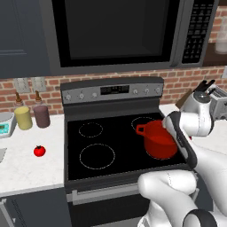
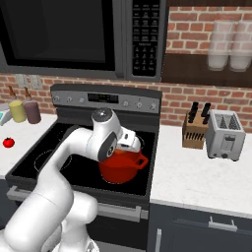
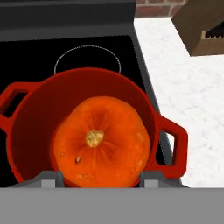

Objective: Put the squash and tomato in the pot. Retrieve the spatula and lightly stir the vegetables in the pot.

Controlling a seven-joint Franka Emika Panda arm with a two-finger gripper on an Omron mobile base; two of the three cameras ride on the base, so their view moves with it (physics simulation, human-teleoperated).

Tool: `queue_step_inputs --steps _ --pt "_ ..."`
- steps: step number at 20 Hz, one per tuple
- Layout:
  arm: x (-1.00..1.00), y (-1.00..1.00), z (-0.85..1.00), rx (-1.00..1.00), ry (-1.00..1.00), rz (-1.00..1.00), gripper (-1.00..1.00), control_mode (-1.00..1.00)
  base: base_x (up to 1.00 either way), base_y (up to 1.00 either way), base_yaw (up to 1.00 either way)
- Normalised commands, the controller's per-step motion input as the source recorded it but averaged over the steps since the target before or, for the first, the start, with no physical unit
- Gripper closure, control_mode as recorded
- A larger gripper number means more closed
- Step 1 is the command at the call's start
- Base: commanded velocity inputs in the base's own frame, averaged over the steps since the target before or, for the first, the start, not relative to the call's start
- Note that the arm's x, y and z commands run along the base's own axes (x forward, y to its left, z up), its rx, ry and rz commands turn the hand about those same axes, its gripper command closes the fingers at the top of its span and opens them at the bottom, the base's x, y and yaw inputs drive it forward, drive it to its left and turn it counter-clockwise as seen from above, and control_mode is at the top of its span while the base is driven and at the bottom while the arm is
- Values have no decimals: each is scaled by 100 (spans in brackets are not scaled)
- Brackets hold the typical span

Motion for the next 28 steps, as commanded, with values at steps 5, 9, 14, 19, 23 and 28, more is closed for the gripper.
queue_step_inputs --steps 5,9,14,19,23,28 --pt "38 6 -42 0 1 0 100 -100 0 0 0" --pt "37 11 -23 0 0 0 100 -100 0 0 0" --pt "27 8 -26 0 1 0 -100 -100 0 0 0" --pt "17 0 -25 0 0 0 -100 -100 0 0 0" --pt "3 0 -3 0 0 0 -100 -100 0 0 0" --pt "-54 16 47 1 -7 0 -100 -100 0 0 0"
